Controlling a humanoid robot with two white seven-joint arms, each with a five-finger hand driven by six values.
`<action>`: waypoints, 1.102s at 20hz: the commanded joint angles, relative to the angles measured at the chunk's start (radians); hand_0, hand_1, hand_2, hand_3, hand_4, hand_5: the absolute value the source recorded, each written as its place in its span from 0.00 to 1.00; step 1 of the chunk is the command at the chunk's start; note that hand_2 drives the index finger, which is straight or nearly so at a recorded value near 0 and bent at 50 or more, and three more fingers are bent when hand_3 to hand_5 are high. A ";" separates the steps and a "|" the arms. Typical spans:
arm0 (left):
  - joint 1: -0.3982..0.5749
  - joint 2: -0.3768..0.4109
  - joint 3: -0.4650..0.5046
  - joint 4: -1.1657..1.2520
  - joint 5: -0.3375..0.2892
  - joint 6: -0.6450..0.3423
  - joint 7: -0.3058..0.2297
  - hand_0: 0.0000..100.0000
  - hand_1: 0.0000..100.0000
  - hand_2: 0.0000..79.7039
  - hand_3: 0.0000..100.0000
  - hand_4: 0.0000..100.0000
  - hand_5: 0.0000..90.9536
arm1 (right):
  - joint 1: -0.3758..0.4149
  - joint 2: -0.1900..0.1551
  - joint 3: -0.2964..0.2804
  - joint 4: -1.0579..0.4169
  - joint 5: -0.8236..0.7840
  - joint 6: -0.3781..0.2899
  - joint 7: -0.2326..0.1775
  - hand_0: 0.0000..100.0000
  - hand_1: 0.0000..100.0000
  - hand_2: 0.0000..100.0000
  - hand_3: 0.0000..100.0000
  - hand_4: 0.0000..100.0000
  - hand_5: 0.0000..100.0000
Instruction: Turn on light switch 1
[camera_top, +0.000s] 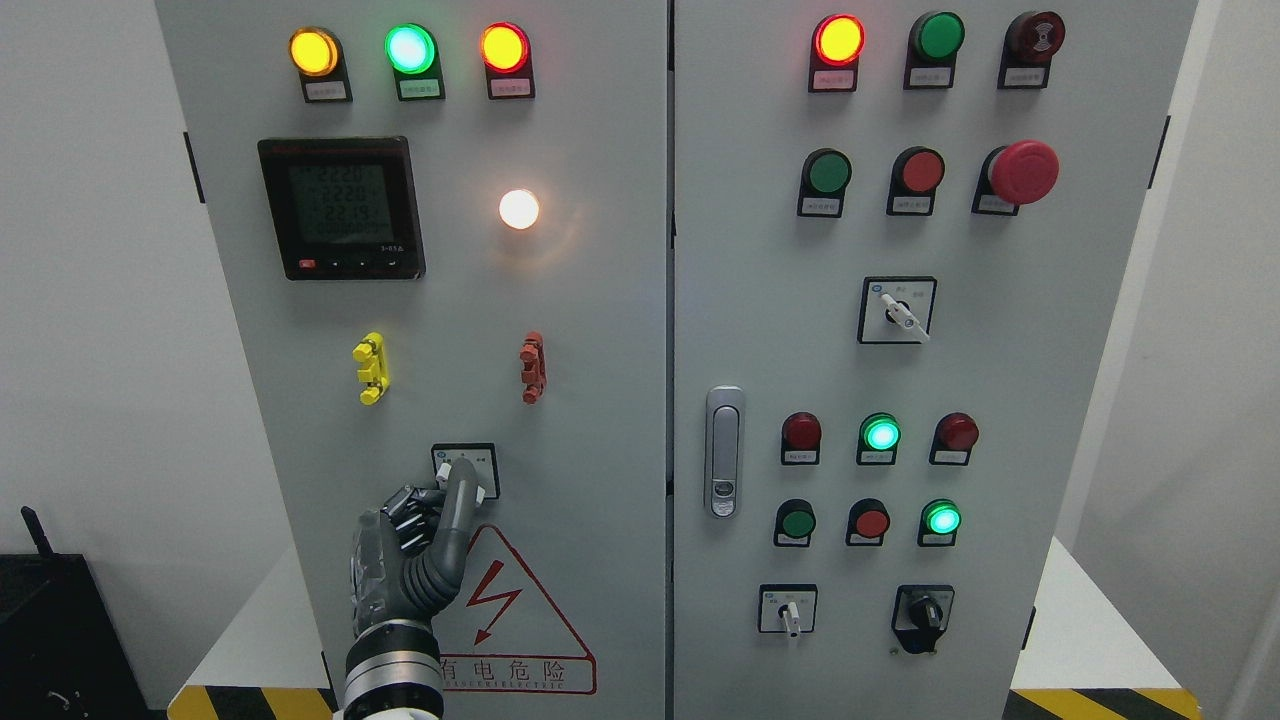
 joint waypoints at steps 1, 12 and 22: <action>0.002 0.001 0.000 0.000 0.003 -0.001 -0.002 0.18 0.38 0.82 1.00 0.99 0.98 | 0.000 0.000 0.000 0.000 -0.025 0.001 0.000 0.00 0.00 0.00 0.00 0.00 0.00; 0.062 0.008 -0.005 -0.037 0.004 -0.033 0.000 0.16 0.37 0.82 1.00 0.98 0.98 | 0.000 0.000 0.000 0.000 -0.025 0.001 0.000 0.00 0.00 0.00 0.00 0.00 0.00; 0.223 0.028 -0.016 -0.095 -0.007 -0.226 0.003 0.15 0.36 0.83 1.00 0.99 0.98 | 0.000 0.000 0.000 0.000 -0.025 0.001 0.000 0.00 0.00 0.00 0.00 0.00 0.00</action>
